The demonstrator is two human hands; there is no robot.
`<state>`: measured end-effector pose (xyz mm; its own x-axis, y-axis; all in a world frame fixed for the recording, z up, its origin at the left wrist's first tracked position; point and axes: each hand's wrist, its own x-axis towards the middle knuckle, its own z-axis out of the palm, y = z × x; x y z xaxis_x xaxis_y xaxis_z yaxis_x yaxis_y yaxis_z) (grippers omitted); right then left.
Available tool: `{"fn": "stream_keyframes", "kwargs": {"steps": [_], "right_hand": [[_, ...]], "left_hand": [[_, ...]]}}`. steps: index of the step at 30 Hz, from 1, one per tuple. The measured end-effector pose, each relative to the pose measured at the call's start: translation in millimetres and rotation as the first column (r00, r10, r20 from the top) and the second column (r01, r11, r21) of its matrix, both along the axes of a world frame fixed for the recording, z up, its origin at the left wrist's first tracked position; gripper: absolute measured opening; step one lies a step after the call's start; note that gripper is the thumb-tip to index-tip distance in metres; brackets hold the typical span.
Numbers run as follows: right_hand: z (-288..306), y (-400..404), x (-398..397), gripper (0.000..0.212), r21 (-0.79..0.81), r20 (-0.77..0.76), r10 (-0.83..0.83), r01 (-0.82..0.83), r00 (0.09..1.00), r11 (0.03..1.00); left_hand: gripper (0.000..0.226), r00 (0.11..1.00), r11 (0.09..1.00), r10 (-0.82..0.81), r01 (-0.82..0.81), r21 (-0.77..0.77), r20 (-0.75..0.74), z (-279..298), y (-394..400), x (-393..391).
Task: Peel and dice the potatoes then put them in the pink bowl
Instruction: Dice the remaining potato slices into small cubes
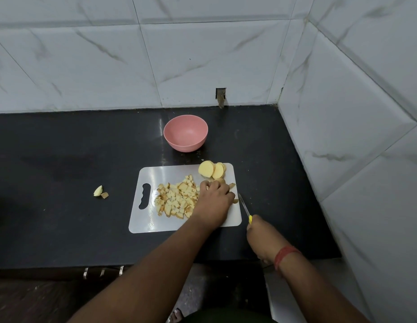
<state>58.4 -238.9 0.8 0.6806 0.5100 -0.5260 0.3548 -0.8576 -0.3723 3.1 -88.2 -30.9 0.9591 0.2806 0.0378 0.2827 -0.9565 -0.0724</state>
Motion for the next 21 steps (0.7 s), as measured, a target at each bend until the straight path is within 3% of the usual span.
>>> {"fn": "stream_keyframes", "kwargs": {"steps": [6,12,21], "right_hand": [[1.6,1.3,-8.6,0.01,-0.015,-0.002,0.096,-0.096,0.995,0.995],[0.1,9.3,-10.6,0.007,-0.054,-0.002,0.079,-0.079,0.997,0.995],[2.7,-7.6,-17.9,0.034,-0.087,-0.105,0.174,-0.184,0.979,0.979]], "left_hand": [[0.024,0.99,0.975,0.14,-0.132,-0.18,0.029,2.6,1.1,6.1],[0.025,0.987,0.966,0.161,-0.153,-0.207,0.023,5.9,2.3,6.9],[0.024,0.985,0.959,0.171,-0.164,-0.23,0.013,5.2,3.8,7.0]]}}
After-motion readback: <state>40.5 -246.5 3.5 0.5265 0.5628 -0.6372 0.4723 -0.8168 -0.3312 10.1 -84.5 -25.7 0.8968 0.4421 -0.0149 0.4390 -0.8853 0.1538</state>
